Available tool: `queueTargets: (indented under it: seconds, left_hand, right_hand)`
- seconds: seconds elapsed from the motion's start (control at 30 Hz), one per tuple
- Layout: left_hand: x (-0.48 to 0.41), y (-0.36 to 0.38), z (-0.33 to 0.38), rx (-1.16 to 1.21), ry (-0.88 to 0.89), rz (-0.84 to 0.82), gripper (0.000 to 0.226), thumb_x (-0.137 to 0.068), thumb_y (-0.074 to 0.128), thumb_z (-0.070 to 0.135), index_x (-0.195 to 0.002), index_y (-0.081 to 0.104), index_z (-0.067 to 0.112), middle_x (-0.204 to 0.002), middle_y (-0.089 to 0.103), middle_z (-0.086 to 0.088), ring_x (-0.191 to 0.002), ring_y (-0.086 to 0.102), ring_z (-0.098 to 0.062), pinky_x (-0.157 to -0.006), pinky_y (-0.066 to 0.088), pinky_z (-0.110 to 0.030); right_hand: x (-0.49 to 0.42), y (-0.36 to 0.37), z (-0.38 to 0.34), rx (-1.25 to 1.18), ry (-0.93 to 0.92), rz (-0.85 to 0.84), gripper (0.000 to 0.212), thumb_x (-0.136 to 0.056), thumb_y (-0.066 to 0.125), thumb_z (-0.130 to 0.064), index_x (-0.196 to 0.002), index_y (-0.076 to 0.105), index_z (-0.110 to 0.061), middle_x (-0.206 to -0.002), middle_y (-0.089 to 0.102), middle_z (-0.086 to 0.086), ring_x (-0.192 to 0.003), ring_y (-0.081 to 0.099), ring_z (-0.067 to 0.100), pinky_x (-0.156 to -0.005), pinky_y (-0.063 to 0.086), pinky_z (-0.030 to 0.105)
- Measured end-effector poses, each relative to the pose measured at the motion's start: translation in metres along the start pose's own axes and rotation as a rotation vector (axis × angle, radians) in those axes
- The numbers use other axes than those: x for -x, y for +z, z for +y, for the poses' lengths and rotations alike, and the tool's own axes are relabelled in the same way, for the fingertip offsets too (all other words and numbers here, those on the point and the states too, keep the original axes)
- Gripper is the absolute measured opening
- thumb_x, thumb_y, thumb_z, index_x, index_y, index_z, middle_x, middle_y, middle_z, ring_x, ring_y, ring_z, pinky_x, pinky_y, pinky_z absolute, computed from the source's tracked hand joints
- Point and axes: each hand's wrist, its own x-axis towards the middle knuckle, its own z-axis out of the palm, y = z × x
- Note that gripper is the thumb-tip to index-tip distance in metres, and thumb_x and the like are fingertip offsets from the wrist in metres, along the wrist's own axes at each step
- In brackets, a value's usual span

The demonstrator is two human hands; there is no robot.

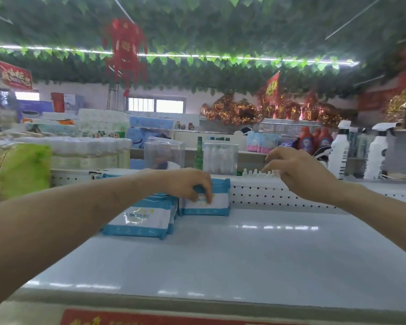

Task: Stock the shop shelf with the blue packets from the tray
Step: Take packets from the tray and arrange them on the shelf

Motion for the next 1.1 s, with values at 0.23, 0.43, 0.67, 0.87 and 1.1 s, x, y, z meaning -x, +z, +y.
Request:
queueTargets:
  seconds: [0.23, 0.43, 0.67, 0.87, 1.1]
  left_hand:
    - [-0.012, 0.007, 0.003, -0.013, -0.047, 0.06, 0.034, -0.086, 0.077, 0.005, -0.103, 0.077, 0.034, -0.136, 0.043, 0.009, -0.127, 0.038, -0.013, -0.113, 0.035, -0.034]
    - [0.034, -0.017, 0.007, 0.036, -0.177, 0.157, 0.029, -0.091, 0.07, 0.003, -0.108, 0.078, 0.025, -0.134, 0.052, 0.005, -0.118, 0.048, -0.008, -0.098, 0.039, -0.011]
    - [0.211, -0.046, 0.002, 0.01, -0.576, 0.276, 0.053, -0.097, 0.07, 0.026, -0.146, 0.051, 0.032, -0.137, 0.052, 0.009, -0.114, 0.057, -0.012, -0.096, 0.051, -0.031]
    - [0.453, -0.04, 0.057, -0.055, -0.897, 0.261, 0.045, -0.101, 0.063, 0.033, -0.144, 0.052, 0.029, -0.122, 0.057, 0.011, -0.106, 0.059, -0.01, -0.094, 0.05, -0.03]
    - [0.767, 0.03, 0.227, 0.015, -1.379, 0.174, 0.04, -0.098, 0.063, 0.038, -0.137, 0.055, 0.037, -0.12, 0.064, 0.01, -0.102, 0.065, -0.01, -0.091, 0.056, -0.038]
  right_hand:
    - [-0.017, -0.005, -0.014, -0.069, -0.035, -0.002, 0.042, -0.089, 0.06, 0.004, -0.105, 0.078, -0.03, -0.12, 0.064, -0.002, -0.104, 0.059, 0.023, -0.085, 0.053, 0.049]
    - [-0.063, 0.004, -0.065, -0.16, -0.167, -0.03, 0.039, -0.091, 0.057, -0.001, -0.107, 0.074, -0.032, -0.119, 0.062, -0.006, -0.106, 0.055, 0.015, -0.09, 0.049, 0.044]
    - [-0.129, 0.011, -0.192, -0.542, -0.245, -0.153, 0.04, -0.093, 0.055, -0.008, -0.122, 0.068, -0.034, -0.108, 0.066, -0.013, -0.097, 0.061, 0.008, -0.09, 0.054, 0.04]
    - [-0.175, -0.011, -0.383, -0.69, -0.502, -0.26, 0.04, -0.096, 0.057, -0.018, -0.131, 0.061, -0.035, -0.108, 0.065, -0.017, -0.096, 0.061, 0.008, -0.092, 0.053, 0.039]
    - [-0.119, -0.068, -0.69, -0.853, -0.959, -0.345, 0.035, -0.098, 0.059, -0.018, -0.132, 0.063, -0.024, -0.113, 0.067, -0.005, -0.099, 0.061, 0.014, -0.086, 0.047, 0.03]
